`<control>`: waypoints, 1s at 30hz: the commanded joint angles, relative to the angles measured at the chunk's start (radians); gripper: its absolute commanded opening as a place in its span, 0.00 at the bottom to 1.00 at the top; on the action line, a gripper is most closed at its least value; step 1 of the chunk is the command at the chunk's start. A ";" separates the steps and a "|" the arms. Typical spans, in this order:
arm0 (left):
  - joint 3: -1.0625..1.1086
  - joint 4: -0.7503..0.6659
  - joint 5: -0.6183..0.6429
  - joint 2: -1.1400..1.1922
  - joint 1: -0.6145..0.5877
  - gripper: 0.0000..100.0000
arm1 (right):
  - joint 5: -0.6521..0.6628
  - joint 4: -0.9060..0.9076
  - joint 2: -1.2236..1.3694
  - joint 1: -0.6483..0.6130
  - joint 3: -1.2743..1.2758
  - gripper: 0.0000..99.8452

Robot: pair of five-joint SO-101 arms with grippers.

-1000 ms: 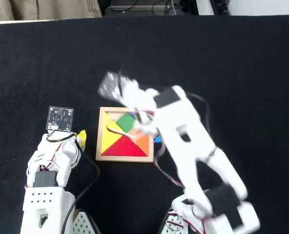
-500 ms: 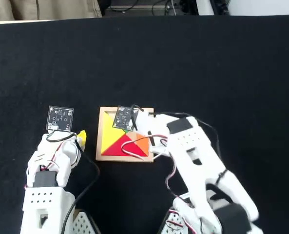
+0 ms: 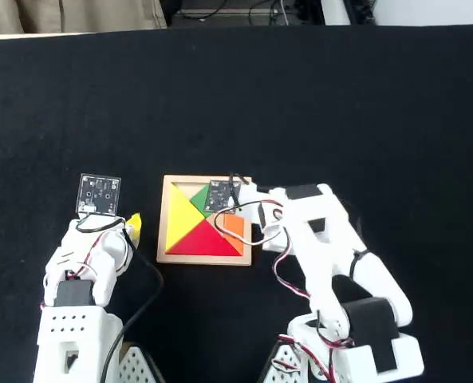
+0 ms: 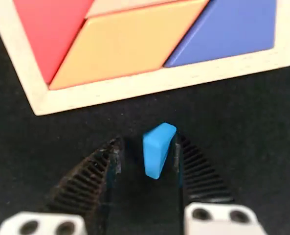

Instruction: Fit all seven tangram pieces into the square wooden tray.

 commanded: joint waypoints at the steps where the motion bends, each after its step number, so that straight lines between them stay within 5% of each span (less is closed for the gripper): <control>1: -0.005 -0.017 0.003 -0.011 0.008 0.21 | 0.012 -0.015 0.002 0.017 -0.033 0.16; 19: -0.005 -0.017 0.003 -0.011 0.007 0.21 | 0.008 -0.123 -0.002 0.017 -0.035 0.02; 30: -0.005 -0.017 0.003 -0.011 0.005 0.21 | -0.003 -0.095 -0.196 0.015 0.079 0.14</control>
